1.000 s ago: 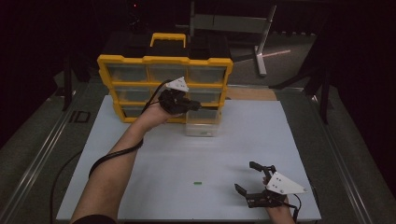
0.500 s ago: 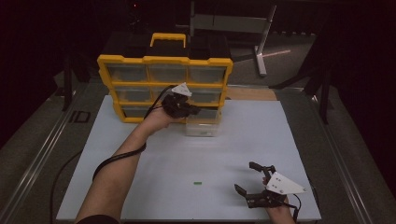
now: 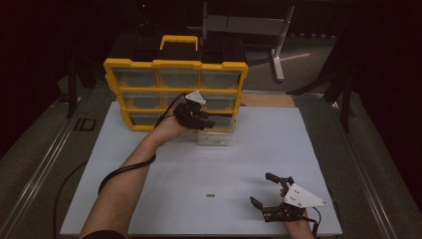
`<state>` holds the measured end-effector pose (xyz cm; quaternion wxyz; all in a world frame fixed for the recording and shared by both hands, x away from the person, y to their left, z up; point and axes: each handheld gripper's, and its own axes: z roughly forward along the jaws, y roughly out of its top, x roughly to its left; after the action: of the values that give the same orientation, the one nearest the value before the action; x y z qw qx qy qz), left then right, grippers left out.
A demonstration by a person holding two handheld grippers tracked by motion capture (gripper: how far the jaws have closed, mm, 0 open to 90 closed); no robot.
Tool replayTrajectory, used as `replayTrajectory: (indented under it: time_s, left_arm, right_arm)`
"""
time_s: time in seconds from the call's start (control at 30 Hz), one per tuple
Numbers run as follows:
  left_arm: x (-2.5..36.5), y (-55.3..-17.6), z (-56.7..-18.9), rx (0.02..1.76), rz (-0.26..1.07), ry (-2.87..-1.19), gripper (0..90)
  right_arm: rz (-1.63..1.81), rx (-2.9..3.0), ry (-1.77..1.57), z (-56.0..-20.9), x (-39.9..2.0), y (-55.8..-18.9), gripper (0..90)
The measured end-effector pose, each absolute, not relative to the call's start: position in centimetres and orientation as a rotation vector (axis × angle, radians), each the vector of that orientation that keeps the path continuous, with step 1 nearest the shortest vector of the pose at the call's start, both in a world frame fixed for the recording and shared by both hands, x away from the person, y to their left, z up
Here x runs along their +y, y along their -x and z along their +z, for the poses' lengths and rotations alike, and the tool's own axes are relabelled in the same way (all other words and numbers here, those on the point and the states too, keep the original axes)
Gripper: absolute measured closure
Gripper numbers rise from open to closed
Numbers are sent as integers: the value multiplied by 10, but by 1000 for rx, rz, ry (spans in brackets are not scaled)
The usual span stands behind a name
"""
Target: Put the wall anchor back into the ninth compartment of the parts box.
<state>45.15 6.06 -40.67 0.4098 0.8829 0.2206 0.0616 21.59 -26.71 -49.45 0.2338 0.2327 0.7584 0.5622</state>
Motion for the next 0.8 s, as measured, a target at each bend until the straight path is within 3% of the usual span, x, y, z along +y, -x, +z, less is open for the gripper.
replayTrajectory:
  time_s: [0.13,0.4,0.47,0.8]
  left_arm:
    - [61,-444,-403,526,126,-2233,304]
    - [62,-426,-405,480,92,-2263,137]
    - [62,-422,-405,472,76,-2270,26]
    - [69,-398,-406,425,51,-2255,13]
  right_arm:
    - [1544,2083,-638,-494,-267,-216,97]
    - [1547,2079,-642,-494,-267,-216,96]
    - [1545,2080,-644,-494,-267,-216,97]
    - [1539,2080,-643,-494,-267,-216,97]
